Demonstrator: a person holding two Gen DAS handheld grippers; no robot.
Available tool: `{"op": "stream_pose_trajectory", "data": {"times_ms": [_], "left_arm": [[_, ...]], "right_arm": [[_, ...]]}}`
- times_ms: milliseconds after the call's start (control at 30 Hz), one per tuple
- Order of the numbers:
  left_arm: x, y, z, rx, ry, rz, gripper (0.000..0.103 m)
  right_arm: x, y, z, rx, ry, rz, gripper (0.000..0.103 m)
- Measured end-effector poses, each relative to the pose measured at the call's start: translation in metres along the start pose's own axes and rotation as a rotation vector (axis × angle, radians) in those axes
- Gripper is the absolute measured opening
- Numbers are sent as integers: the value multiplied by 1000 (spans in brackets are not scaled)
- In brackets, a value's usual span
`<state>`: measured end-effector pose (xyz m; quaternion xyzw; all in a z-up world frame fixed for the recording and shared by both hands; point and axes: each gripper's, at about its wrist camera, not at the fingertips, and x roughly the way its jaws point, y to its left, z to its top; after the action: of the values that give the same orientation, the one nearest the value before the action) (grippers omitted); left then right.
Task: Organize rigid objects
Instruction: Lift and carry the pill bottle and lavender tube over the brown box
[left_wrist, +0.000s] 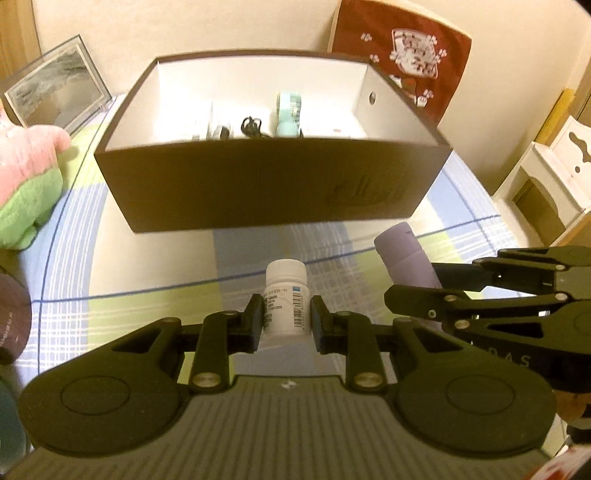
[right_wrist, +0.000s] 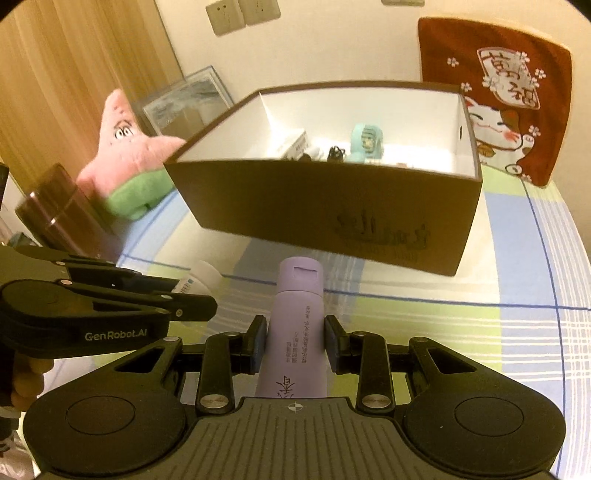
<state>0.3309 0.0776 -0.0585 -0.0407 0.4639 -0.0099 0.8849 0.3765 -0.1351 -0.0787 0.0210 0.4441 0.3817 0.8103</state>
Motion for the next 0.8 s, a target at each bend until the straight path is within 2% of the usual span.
{"op": "stream_pose_trajectory", "data": {"times_ms": [367,800], "left_arm": [[-20,-5,32,-2,-76,-9,24],[-21,-8,85,26,-159,5,24]], "right_arm": [[-23,-5,30,40,-69,19,34],[-33,-20,82,63,-165,14,34]]}}
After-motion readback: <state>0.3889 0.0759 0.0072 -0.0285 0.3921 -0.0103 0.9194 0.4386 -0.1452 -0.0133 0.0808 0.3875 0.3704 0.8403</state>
